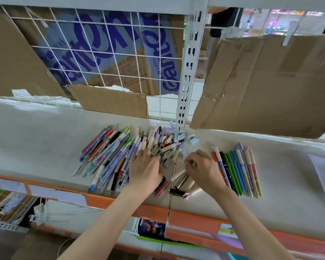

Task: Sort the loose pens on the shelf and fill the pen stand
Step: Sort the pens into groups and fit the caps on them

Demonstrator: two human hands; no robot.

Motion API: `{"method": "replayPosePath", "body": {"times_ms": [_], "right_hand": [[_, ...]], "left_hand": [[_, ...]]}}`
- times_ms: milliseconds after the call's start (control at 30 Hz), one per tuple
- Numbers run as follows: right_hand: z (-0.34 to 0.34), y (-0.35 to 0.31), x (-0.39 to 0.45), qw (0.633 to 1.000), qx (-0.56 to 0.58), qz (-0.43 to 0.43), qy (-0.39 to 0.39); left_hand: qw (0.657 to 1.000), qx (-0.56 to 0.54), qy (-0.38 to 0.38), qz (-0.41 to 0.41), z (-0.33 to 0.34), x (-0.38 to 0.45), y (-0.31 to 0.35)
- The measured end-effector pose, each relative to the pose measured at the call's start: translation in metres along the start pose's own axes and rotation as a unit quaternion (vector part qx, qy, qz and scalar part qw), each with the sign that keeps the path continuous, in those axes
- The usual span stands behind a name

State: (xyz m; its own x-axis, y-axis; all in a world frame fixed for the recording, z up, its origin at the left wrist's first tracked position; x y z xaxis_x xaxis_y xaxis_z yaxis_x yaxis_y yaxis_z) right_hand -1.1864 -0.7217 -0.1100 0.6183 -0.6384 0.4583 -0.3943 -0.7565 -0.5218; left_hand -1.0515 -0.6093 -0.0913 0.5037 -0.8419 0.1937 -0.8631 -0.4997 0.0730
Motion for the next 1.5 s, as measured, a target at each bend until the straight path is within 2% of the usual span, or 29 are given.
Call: {"method": "replayPosePath", "body": {"times_ms": [200,333,633,900,967,1000,1033,1100,1133,1200,1267,1500], "right_hand": [[-0.003,0.017,0.018,0.995,-0.009,0.09,0.036],[-0.002,0.028,0.031,0.988,-0.025,0.15,0.021],[0.01,0.034,0.057,0.981,-0.122,0.114,-0.102],[0.007,0.026,0.043,0.989,-0.116,0.066,-0.061],[0.003,0.021,0.041,0.994,-0.041,0.095,-0.036],[0.0,0.017,0.04,0.99,0.038,0.136,-0.022],[-0.003,0.014,0.038,0.969,0.152,0.194,-0.013],[-0.008,0.004,0.033,0.874,0.39,0.291,-0.003],[-0.01,0.001,0.031,0.833,0.456,0.313,0.01],[-0.013,-0.005,0.03,0.796,0.51,0.324,0.035],[-0.015,-0.008,0.03,0.793,0.514,0.321,0.053],[-0.017,-0.013,0.032,0.828,0.476,0.293,0.049]], "left_hand": [[0.991,-0.121,0.017,-0.048,-0.012,0.001,-0.013],[0.985,-0.159,0.002,-0.061,-0.015,0.001,-0.021],[0.978,-0.194,0.018,-0.071,-0.015,-0.006,-0.021],[0.969,-0.236,-0.003,-0.079,-0.016,-0.019,-0.026],[0.959,-0.271,0.0,-0.079,-0.017,-0.02,-0.024],[0.956,-0.282,0.003,-0.078,-0.018,-0.021,-0.023],[0.953,-0.291,0.002,-0.08,-0.019,-0.022,-0.023],[0.936,-0.338,-0.007,-0.102,-0.022,-0.023,-0.02],[0.921,-0.372,-0.014,-0.116,-0.023,-0.023,-0.019],[0.905,-0.403,-0.022,-0.132,-0.027,-0.024,-0.016],[0.912,-0.391,-0.018,-0.126,-0.033,-0.024,-0.014],[0.918,-0.381,-0.011,-0.114,-0.035,-0.025,-0.011]]}}
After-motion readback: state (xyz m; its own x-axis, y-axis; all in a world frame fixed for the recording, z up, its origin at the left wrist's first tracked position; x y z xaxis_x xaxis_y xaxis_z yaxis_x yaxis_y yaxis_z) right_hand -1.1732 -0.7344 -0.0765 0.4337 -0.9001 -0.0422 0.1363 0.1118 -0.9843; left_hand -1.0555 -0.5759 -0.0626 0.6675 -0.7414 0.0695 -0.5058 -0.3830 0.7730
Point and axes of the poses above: each hand's wrist, its own x-axis towards the middle knuckle, its own z-axis out of the palm, y = z × x, the point moved 2 cm from there along x, towards the middle knuckle, and after that the axes turned 9 degrees about y, right-handed, at the moved point
